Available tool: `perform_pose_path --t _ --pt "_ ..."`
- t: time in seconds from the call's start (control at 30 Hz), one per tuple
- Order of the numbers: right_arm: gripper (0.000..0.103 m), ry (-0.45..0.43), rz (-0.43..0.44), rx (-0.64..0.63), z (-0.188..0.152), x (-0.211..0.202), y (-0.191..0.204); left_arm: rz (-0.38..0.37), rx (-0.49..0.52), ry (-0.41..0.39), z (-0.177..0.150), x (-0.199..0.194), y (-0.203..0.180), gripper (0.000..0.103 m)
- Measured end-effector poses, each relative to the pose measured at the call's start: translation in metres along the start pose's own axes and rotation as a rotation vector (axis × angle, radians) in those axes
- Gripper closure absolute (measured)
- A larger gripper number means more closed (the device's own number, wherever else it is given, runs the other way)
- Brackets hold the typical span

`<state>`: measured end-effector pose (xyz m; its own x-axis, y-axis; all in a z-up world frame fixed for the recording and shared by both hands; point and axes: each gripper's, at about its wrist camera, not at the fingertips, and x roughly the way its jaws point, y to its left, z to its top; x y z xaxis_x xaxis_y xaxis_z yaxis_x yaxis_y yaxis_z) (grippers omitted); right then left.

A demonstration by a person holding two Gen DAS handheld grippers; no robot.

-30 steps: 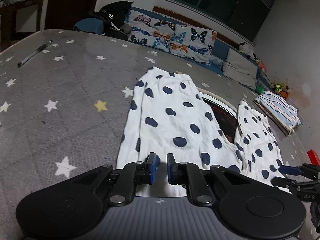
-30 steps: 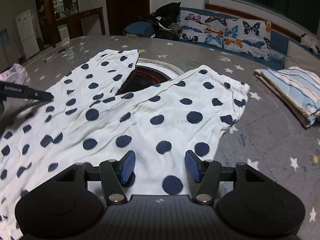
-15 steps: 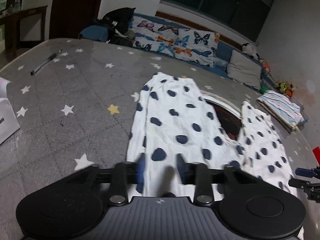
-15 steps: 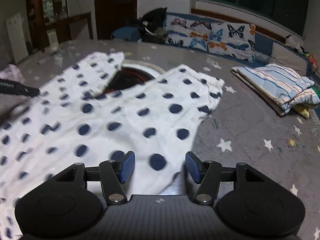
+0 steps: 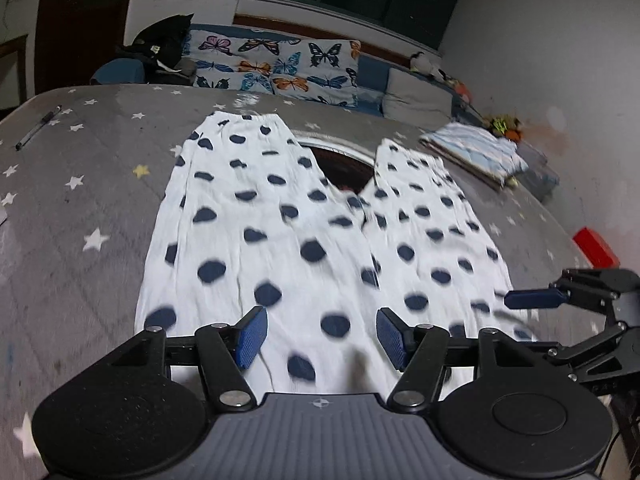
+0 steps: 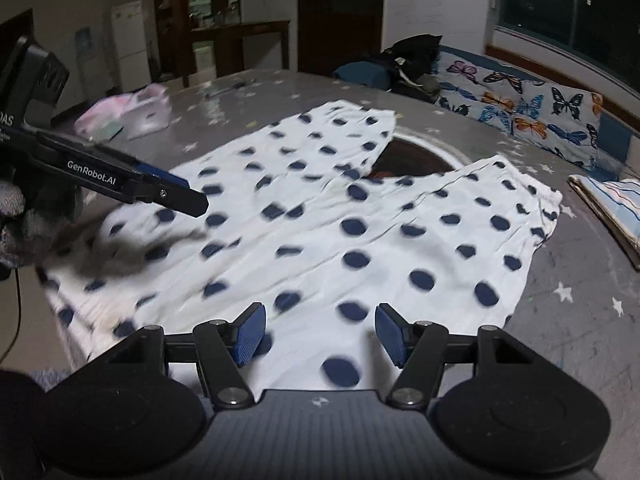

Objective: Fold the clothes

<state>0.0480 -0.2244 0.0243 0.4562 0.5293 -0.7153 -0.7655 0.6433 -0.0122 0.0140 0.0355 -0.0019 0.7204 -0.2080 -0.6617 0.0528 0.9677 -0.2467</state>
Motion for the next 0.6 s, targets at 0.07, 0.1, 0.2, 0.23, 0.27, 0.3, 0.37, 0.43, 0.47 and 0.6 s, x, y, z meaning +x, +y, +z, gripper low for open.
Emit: perform_pose_path --t 0.07,0.1,0.2,0.23,0.27,0.3,0.37,0.43,0.47,0.6 --pt "0.041 0.014 0.001 -0.017 -0.009 -0.002 0.005 0.013 0.023 0.001 -0.009 -0.003 -0.001 0.039" --pt "0.041 0.024 -0.004 -0.028 -0.013 -0.002 0.007 0.021 0.033 0.001 -0.013 -0.005 -0.002 0.039" --pt "0.041 0.037 -0.013 -0.046 -0.026 -0.005 0.011 0.041 0.059 -0.002 -0.022 -0.010 -0.001 0.039" --pt "0.041 0.039 -0.009 -0.039 -0.028 -0.008 0.011 0.045 0.069 -0.006 -0.024 -0.012 -0.001 0.039" --pt "0.041 0.042 -0.011 -0.040 -0.029 -0.010 0.010 0.049 0.076 -0.009 -0.026 -0.014 -0.001 0.039" --pt "0.041 0.046 -0.014 -0.042 -0.030 -0.012 0.010 0.049 0.078 -0.012 -0.027 -0.016 -0.001 0.039" --pt "0.040 0.049 -0.029 -0.057 -0.029 -0.015 0.011 0.042 0.072 -0.022 -0.027 -0.023 -0.001 0.039" --pt "0.040 0.035 -0.038 -0.058 -0.026 -0.019 0.011 0.037 0.051 -0.037 -0.028 -0.032 0.002 0.038" --pt "0.040 0.022 -0.029 -0.054 -0.024 -0.022 0.012 0.035 0.040 -0.043 -0.029 -0.037 0.004 0.038" --pt "0.040 -0.016 0.050 -0.053 -0.017 -0.028 0.023 0.036 0.018 -0.040 -0.036 -0.051 0.007 0.037"
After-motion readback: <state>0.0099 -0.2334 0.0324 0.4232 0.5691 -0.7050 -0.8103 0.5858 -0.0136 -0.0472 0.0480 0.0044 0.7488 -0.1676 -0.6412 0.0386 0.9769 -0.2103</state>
